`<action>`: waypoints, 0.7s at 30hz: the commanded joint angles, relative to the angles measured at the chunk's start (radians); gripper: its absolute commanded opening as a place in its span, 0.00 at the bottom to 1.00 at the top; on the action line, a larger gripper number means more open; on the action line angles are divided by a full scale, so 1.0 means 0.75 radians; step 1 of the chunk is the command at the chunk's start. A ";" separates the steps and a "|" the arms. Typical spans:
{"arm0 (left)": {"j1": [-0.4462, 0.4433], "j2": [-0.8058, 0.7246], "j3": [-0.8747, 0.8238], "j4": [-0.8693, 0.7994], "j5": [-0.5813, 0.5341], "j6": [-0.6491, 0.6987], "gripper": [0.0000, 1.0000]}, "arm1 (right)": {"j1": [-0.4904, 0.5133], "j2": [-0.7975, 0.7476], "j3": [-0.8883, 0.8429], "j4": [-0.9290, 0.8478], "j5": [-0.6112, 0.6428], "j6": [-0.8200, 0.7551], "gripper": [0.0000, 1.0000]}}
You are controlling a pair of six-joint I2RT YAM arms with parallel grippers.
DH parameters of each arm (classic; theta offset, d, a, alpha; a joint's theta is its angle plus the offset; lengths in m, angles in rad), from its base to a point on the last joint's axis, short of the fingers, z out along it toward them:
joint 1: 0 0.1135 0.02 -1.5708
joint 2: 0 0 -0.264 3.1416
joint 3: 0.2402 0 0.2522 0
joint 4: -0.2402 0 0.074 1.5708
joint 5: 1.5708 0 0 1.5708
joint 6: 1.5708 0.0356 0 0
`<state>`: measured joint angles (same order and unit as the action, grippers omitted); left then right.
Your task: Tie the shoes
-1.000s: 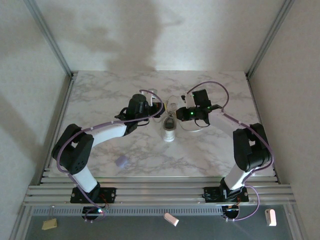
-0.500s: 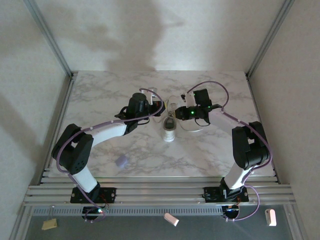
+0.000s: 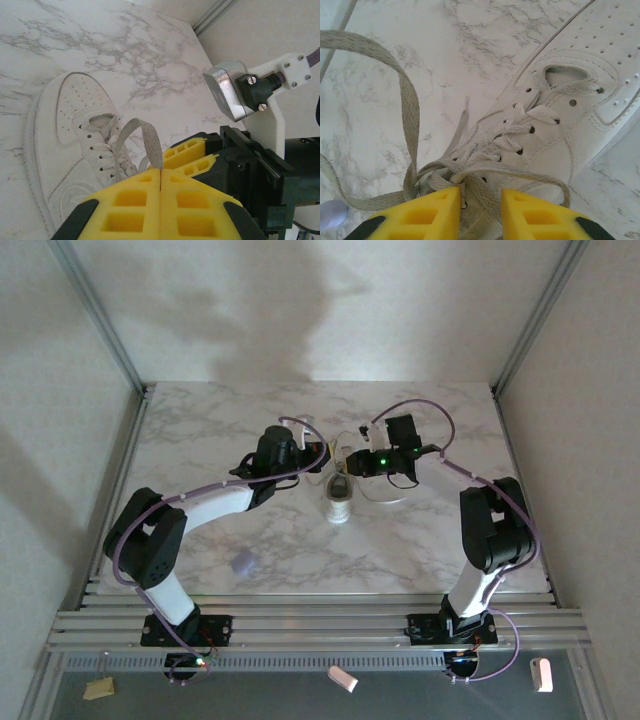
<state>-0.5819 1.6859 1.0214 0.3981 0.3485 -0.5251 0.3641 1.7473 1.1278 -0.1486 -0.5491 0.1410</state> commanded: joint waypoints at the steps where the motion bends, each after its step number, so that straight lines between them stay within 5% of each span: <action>1: -0.007 0.026 0.038 0.011 0.023 -0.008 0.00 | -0.007 0.038 0.024 -0.013 -0.029 -0.024 0.29; 21: -0.007 0.038 0.041 0.024 0.034 -0.016 0.00 | -0.010 0.078 -0.045 0.049 -0.158 0.017 0.18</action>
<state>-0.5819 1.7027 1.0233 0.3985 0.3557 -0.5282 0.3515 1.7786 1.1229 -0.1005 -0.6422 0.1467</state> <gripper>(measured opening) 0.038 0.190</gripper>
